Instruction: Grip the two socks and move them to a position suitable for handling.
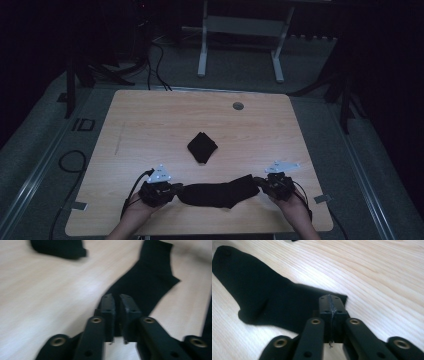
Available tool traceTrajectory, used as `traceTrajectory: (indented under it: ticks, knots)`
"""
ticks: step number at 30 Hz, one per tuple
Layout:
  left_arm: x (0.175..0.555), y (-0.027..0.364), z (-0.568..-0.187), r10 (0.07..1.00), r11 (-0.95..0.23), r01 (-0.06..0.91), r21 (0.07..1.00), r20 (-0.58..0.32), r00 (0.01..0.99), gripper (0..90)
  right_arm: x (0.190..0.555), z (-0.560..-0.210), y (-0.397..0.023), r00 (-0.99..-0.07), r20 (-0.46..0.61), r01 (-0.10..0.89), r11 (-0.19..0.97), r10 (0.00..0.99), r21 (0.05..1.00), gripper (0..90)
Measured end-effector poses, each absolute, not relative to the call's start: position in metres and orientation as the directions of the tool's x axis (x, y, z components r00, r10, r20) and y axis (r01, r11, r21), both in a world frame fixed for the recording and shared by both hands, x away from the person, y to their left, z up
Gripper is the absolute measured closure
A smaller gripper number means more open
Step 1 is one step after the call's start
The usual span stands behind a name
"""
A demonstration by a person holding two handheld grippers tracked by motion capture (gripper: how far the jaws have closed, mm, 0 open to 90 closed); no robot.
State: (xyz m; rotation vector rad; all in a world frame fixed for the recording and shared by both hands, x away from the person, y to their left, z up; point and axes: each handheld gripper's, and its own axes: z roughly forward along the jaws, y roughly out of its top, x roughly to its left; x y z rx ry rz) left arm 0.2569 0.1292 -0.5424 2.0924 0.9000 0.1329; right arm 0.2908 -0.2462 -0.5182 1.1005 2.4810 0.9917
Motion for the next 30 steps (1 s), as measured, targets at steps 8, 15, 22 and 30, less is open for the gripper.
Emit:
traceTrajectory:
  ticks: [8, 15, 22, 30]
  knots:
    - [0.27, 0.118, -0.564, 0.649, -0.461, 0.584, 0.668, -0.194, 0.736, 89.6, 0.307, -0.544, -0.237, -0.701, 0.002, 0.567, 0.555, 0.714, 0.608, 89.5]
    - [0.277, 0.118, -0.566, 0.647, -0.451, 0.578, 0.68, -0.197, 0.737, 89.7, 0.294, -0.551, -0.248, -0.685, 0.024, 0.577, 0.522, 0.728, 0.629, 89.5]
    - [0.269, 0.112, -0.567, 0.621, -0.468, 0.559, 0.684, -0.196, 0.759, 89.7, 0.271, -0.551, -0.259, -0.677, 0.05, 0.593, 0.504, 0.734, 0.628, 89.4]
    - [0.263, 0.114, -0.568, 0.611, -0.458, 0.564, 0.687, -0.218, 0.761, 89.7, 0.255, -0.552, -0.264, -0.674, 0.067, 0.599, 0.49, 0.736, 0.633, 89.2]
